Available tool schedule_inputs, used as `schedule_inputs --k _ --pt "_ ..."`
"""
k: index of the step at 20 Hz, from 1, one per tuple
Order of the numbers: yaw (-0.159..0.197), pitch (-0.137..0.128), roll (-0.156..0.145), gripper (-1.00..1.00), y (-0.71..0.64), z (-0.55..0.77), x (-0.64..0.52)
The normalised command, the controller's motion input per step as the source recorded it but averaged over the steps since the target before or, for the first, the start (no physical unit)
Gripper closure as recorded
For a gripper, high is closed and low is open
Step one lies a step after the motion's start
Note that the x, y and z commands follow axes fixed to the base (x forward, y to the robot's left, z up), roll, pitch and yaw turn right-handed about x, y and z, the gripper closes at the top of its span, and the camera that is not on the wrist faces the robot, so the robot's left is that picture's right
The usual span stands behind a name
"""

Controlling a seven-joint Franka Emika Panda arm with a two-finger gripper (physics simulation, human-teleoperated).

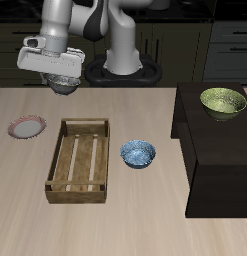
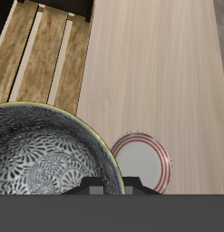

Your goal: Place the black bowl on the plate

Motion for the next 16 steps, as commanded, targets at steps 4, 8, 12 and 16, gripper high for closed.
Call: schedule_inputs --k 4,8,12,16 --pt "-0.035 0.030 -0.015 1.00 -0.22 -0.15 -0.18" --pt "-0.006 -0.017 -0.001 1.00 -0.15 -0.12 -0.30" --pt "-0.018 -0.016 -0.005 1.00 -0.10 -0.02 -0.15" --pt "-0.042 -0.009 -0.076 1.00 -0.50 0.00 -0.09"
